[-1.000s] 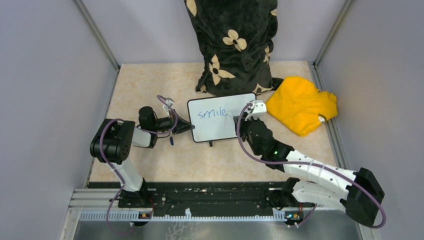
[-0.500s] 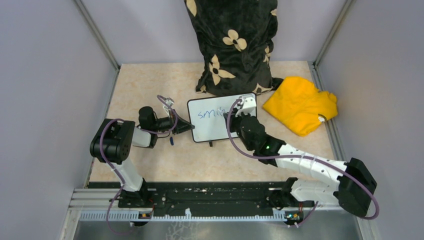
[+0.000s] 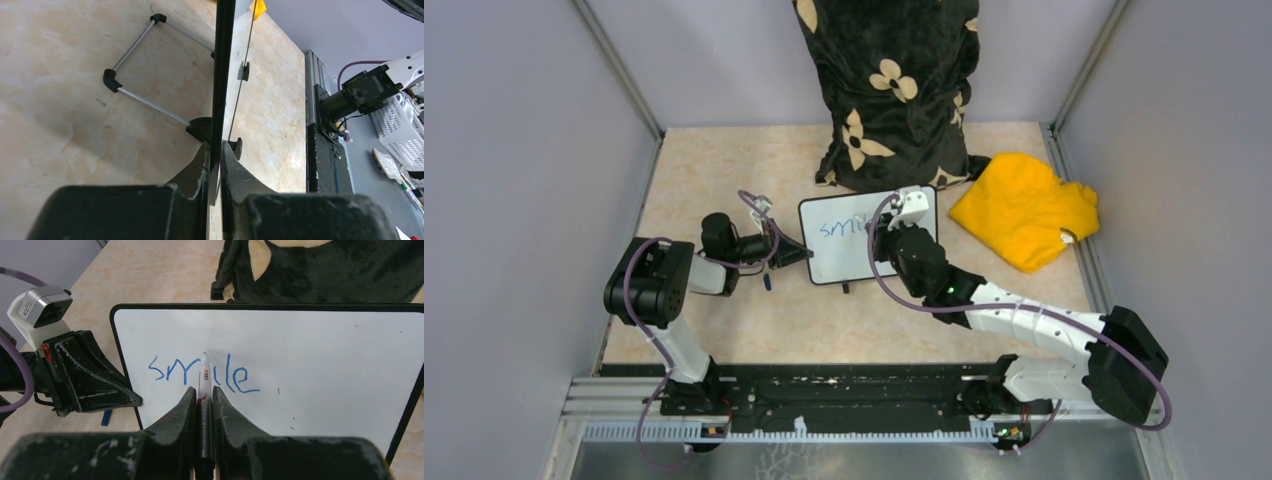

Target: Write a sentence on the whiteboard

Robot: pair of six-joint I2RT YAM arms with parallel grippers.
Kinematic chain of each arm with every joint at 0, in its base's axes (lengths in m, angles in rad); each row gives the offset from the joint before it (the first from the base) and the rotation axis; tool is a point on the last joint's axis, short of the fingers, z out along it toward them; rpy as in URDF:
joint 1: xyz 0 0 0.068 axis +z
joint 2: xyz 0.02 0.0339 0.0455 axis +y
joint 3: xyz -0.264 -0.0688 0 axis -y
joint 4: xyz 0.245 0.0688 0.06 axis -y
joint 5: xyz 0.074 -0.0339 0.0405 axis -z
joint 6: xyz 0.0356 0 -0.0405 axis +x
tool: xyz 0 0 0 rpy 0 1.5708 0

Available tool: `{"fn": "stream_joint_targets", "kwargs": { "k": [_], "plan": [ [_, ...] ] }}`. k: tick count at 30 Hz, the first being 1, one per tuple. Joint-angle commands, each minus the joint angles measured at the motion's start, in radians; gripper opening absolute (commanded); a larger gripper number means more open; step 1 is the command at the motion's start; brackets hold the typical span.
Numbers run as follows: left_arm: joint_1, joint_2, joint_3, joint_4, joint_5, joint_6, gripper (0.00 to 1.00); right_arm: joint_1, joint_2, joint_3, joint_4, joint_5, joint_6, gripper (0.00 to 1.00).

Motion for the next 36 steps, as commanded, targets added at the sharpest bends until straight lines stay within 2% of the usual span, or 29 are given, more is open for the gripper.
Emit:
{"fn": "stream_joint_targets", "kwargs": {
  "k": [1,23,32,36],
  "plan": [
    [-0.006,0.017,0.012,-0.028,-0.003,0.017,0.00,0.010,0.009,0.046,0.057,0.030,-0.010,0.00],
    [-0.007,0.016,0.014,-0.031,-0.003,0.019,0.00,0.004,0.014,0.016,0.039,0.070,0.013,0.00],
    [-0.007,0.017,0.014,-0.031,-0.002,0.019,0.00,0.004,-0.073,-0.005,0.085,-0.057,0.005,0.00],
    [-0.007,0.017,0.013,-0.032,-0.002,0.019,0.00,0.004,-0.140,-0.016,0.048,-0.058,0.003,0.00]
  ]
}}
